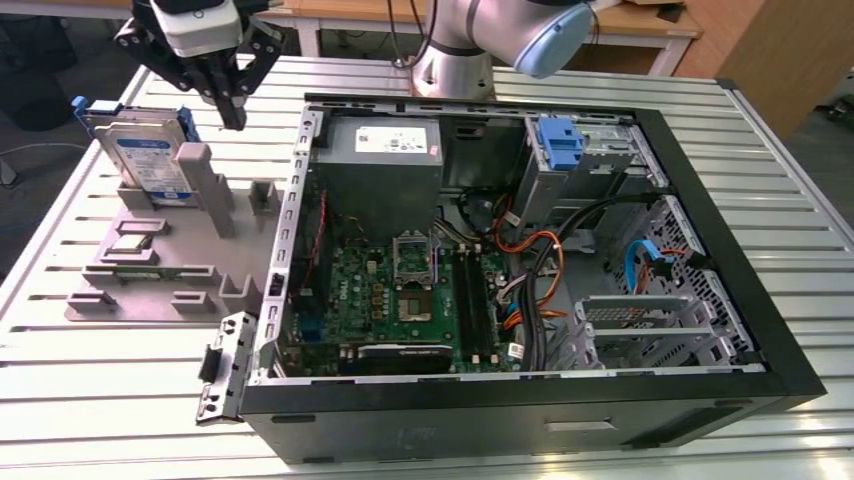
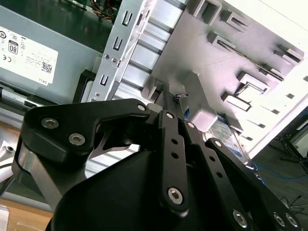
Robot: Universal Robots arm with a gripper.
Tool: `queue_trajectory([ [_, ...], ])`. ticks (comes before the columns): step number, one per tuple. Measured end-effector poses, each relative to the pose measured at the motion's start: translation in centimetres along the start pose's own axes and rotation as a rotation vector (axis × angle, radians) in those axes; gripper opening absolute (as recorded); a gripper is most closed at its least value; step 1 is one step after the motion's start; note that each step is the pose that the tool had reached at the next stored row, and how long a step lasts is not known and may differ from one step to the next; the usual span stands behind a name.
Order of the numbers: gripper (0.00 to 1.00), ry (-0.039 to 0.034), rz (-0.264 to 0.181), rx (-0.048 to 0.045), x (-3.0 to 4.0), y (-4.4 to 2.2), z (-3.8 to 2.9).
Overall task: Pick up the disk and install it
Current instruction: 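Reach for the disk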
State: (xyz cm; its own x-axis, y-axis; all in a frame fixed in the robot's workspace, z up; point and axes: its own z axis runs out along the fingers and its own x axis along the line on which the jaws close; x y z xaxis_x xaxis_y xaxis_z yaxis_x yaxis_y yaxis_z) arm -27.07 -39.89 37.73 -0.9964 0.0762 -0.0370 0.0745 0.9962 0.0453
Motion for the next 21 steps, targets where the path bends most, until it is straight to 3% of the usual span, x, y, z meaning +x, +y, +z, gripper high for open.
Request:
queue_trajectory([
  [7, 0.1, 0.0, 0.0, 0.0, 0.77, -0.06, 0.09],
  [21, 0.1, -0.0001, 0.0, 0.0, 3.32, -0.25, 0.29],
])
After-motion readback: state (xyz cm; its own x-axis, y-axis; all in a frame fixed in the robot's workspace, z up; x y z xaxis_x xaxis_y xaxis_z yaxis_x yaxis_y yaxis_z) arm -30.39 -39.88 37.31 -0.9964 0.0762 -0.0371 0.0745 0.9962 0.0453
